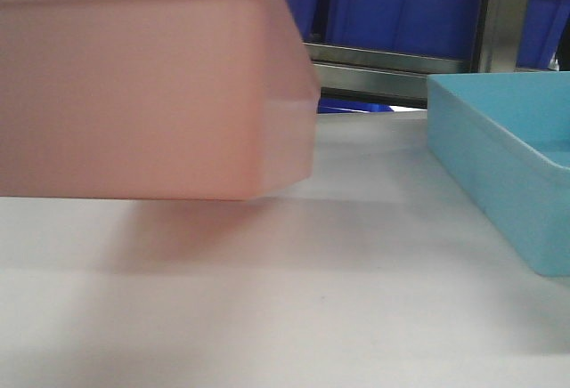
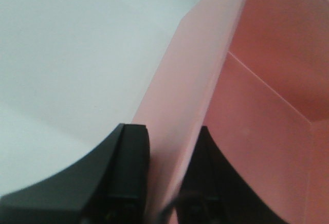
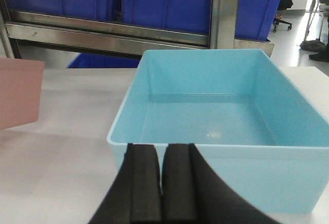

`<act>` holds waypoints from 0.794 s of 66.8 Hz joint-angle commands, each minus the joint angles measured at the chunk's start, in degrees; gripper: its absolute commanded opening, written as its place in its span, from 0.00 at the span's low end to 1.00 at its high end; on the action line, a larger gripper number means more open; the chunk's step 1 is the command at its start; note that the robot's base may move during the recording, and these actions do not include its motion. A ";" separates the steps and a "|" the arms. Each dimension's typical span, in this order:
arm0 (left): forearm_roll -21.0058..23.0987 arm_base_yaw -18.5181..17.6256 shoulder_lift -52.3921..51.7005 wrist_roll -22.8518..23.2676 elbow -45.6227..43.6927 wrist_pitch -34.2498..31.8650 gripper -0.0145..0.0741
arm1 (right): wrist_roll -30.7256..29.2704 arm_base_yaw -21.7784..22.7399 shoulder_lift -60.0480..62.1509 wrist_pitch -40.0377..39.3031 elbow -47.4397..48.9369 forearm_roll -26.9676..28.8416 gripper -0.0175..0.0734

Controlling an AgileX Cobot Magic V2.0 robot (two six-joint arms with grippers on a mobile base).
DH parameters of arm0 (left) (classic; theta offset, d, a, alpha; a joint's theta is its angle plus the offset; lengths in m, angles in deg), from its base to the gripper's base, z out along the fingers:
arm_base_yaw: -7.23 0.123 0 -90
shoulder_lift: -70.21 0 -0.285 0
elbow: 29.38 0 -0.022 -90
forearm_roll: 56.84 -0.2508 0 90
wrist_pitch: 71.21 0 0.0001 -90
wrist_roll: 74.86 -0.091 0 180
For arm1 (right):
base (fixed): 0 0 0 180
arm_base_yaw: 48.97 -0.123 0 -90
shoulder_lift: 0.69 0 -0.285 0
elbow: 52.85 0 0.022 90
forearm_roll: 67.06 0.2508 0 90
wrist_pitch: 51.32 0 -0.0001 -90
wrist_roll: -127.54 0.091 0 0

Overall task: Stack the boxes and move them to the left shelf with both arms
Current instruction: 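Grasp the pink bin rim with the left gripper and slide it to center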

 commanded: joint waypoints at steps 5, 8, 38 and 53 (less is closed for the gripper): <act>-3.49 -6.78 -2.10 13.73 0.92 -12.70 0.16 | -0.47 0.21 1.20 -4.15 1.05 -0.10 0.25; -6.38 -8.43 -1.46 16.46 1.21 -13.75 0.16 | -0.47 0.21 1.20 -4.15 1.05 -0.10 0.25; -16.05 -15.25 9.74 26.52 1.21 -13.88 0.16 | -0.42 0.21 1.20 -3.96 1.05 -0.10 0.25; -14.50 -15.25 11.13 26.42 1.21 -14.70 0.17 | -0.42 0.21 1.20 -3.94 1.05 -0.10 0.25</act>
